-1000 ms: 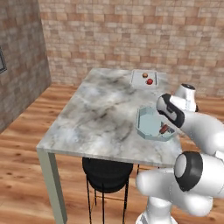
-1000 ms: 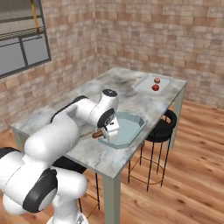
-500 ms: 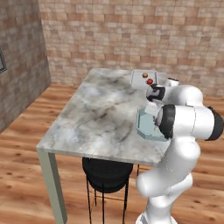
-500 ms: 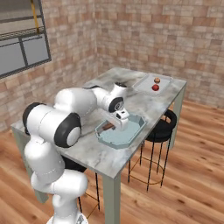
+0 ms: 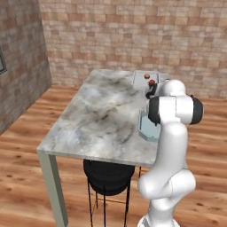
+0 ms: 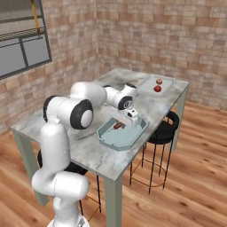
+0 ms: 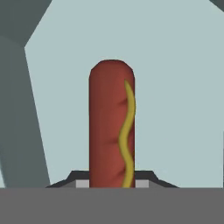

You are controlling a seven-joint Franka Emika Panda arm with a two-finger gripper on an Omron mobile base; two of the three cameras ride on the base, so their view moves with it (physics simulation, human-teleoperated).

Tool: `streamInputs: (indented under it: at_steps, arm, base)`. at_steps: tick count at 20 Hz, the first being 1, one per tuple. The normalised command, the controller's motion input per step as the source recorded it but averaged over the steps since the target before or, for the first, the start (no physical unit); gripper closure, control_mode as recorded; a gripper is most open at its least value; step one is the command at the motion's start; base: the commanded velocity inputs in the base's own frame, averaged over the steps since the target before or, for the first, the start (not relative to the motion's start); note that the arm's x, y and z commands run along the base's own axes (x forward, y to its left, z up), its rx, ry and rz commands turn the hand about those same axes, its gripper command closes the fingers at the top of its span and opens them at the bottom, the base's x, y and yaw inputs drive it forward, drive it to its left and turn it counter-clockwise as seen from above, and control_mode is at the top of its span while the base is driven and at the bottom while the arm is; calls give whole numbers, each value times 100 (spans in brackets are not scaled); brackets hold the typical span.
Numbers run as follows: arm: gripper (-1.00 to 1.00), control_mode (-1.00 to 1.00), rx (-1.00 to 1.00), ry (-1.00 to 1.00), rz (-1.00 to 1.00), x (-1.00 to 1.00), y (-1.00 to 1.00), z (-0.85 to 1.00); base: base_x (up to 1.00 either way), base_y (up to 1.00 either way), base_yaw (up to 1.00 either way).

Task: Place the cold items (bell pepper and tangerine) from the fridge in one tupperware on the dining counter. Place the warm items (kebab skewer and hot dog) in the stove area in another tupperware.

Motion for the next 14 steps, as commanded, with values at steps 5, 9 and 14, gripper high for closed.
streamInputs:
  at_steps: [5,9,14]
  arm:
    - [100,-100,0,0,1,50,0,-37]
    - [100,-100,-5,0,0,27,0,-32]
    - [100,-100,-11,0,0,1,9,-29]
  base:
    - [0,0,0]
    - [0,0,0]
    - [0,0,0]
